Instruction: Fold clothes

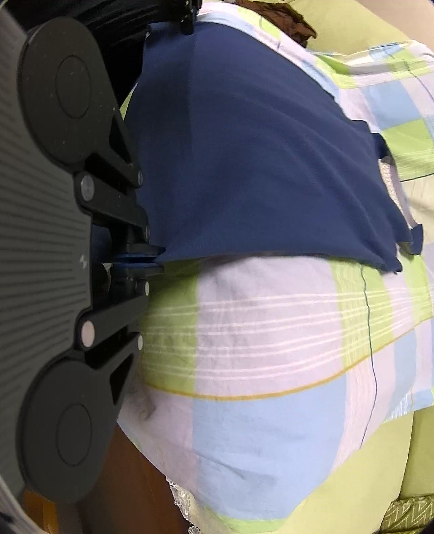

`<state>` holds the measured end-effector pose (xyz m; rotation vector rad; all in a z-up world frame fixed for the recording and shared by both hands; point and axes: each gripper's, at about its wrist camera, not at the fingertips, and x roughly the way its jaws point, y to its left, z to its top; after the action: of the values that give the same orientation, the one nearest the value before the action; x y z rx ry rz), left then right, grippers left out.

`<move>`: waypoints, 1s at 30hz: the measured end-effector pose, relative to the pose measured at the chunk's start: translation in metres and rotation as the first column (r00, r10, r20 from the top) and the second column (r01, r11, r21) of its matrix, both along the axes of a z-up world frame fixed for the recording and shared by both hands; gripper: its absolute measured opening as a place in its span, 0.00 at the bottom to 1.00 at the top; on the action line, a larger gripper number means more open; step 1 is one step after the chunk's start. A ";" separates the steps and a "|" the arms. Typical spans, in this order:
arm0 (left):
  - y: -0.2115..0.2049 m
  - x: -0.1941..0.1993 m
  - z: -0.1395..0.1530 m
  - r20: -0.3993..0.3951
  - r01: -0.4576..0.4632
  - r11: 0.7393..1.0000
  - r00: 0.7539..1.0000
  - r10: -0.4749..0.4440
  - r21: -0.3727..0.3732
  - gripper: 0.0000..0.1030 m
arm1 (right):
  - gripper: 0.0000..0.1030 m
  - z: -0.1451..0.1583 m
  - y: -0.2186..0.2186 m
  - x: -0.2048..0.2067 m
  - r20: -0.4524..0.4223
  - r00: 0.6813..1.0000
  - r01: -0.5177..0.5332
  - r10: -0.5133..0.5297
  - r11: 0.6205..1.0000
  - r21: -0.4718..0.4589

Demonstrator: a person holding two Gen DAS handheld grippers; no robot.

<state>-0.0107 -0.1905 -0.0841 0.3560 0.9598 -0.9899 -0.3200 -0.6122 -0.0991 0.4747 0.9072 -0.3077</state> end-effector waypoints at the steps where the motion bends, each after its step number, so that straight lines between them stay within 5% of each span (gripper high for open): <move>1: 0.001 0.000 0.001 0.000 0.001 1.000 1.000 -0.001 0.002 0.05 | 0.01 -0.004 -0.002 0.001 -0.005 1.000 0.011 -0.011 1.000 0.011; 6: 0.010 0.005 0.029 0.053 0.008 1.000 0.999 -0.009 0.008 0.15 | 0.09 -0.001 -0.002 -0.002 -0.015 0.999 0.031 -0.031 0.999 -0.015; 11: -0.002 0.039 0.069 0.130 0.015 0.999 0.991 -0.008 -0.048 0.41 | 0.24 0.051 -0.013 -0.010 0.153 0.988 0.014 -0.003 0.997 -0.074; 14: -0.024 0.069 0.085 0.174 0.037 0.996 0.984 -0.022 -0.083 0.41 | 0.40 0.076 -0.030 0.014 0.238 0.970 -0.020 0.041 0.996 -0.089; 20: -0.101 0.164 0.097 0.269 0.064 0.988 0.963 -0.023 -0.143 0.42 | 0.44 0.106 -0.073 0.114 0.335 0.928 -0.126 0.162 0.984 -0.127; 23: -0.147 0.209 0.094 0.363 0.093 0.987 0.931 -0.040 -0.130 0.43 | 0.44 0.110 -0.109 0.183 0.354 0.910 -0.164 0.215 0.972 -0.168; 30: -0.261 0.283 0.069 0.610 0.205 0.977 0.768 -0.196 0.056 0.43 | 0.44 0.096 -0.160 0.323 0.373 0.876 -0.198 0.305 0.934 -0.298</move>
<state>0.2718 -0.4515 -0.0150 0.7320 0.3176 -0.9800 0.0028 -0.7720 -0.0033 0.1677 0.4941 -0.0705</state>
